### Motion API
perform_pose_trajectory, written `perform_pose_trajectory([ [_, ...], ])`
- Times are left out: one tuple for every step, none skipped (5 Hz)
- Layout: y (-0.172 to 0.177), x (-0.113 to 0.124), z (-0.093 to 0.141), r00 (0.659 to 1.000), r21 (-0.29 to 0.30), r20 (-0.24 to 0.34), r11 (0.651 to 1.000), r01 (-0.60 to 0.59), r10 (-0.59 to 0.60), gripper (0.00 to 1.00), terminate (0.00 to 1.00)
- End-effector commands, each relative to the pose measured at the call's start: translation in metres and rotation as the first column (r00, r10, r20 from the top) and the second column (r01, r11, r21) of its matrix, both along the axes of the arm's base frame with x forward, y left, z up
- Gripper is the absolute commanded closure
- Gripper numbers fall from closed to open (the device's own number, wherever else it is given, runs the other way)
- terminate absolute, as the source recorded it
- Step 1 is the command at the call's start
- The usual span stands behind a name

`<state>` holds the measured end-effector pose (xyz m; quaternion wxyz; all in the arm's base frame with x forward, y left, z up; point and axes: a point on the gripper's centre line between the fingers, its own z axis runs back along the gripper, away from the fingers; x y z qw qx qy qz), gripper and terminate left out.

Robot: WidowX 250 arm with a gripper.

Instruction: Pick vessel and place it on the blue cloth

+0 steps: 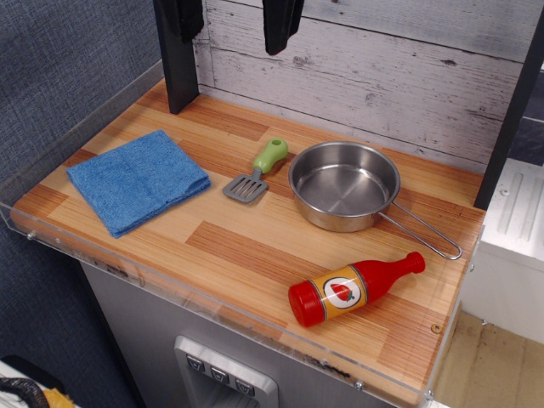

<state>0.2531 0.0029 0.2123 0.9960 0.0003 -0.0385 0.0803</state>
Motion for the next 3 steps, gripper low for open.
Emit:
perform_pose_trajectory([
  [0.000, 0.000, 0.000, 1.000, 0.000, 0.000, 1.000, 0.000, 0.000, 0.00, 0.00],
  [-0.008, 0.030, 0.002, 0.996, -0.023, 0.080, 0.999, 0.043, -0.041, 0.00, 0.00],
  [-0.008, 0.053, 0.008, 0.992, -0.006, 0.105, 0.998, 0.068, -0.067, 0.00, 0.00],
])
